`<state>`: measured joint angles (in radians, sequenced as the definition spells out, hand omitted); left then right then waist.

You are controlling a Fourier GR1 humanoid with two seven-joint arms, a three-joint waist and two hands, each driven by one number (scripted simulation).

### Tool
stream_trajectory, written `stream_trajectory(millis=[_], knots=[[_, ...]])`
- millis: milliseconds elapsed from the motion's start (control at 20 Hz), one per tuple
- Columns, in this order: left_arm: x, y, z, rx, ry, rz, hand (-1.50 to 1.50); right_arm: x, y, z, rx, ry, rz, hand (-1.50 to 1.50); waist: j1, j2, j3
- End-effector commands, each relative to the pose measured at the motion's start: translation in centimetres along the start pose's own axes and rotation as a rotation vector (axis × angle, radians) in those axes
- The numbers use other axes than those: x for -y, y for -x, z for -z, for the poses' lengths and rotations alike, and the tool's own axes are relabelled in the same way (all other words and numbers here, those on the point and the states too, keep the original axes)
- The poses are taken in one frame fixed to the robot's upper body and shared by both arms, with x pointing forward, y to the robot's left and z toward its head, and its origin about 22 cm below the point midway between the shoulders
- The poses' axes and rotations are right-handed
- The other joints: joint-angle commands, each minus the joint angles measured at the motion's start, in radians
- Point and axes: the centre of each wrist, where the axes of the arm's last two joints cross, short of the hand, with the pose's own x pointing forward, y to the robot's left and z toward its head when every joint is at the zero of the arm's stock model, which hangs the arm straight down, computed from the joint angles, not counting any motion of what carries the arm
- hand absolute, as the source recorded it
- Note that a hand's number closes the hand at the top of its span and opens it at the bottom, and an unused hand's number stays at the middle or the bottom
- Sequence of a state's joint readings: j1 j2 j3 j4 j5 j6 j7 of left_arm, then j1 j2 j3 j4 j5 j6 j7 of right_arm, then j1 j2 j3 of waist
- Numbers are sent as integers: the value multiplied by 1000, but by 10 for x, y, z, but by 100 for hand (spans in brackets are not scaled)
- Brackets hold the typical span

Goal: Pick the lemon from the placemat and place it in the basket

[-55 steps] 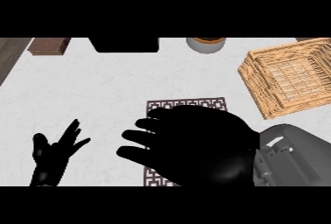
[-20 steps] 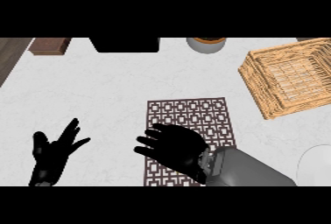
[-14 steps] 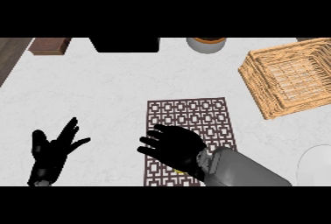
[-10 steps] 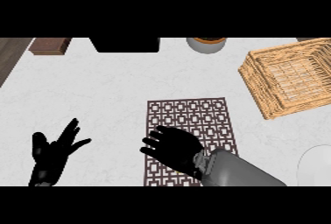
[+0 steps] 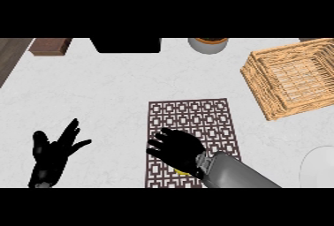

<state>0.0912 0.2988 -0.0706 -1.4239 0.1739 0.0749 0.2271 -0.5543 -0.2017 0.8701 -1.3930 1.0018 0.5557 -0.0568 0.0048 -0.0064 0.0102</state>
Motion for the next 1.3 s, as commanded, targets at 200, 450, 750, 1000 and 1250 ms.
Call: stream_trajectory(millis=[200, 450, 750, 1000, 1250], knots=[[12, 23, 6, -85, 9, 1, 0, -13, -19, 16, 2, 16, 4, -150, -4, 7, -10], [0, 15, 3, -76, 17, 6, 0, -23, -1, 14, 57, 21, -89, 150, -2, 7, -10], [-6, 19, -2, -88, 12, 14, 0, -20, 4, 20, 76, 70, -174, 150, 2, 7, -10], [-2, 25, -13, -96, 16, -5, 0, -53, 5, 10, -45, 111, -90, 150, -3, 6, -10], [-10, 29, -17, -117, -73, -45, 0, -100, 64, -64, -513, 143, 233, 150, -111, -6, -9]])
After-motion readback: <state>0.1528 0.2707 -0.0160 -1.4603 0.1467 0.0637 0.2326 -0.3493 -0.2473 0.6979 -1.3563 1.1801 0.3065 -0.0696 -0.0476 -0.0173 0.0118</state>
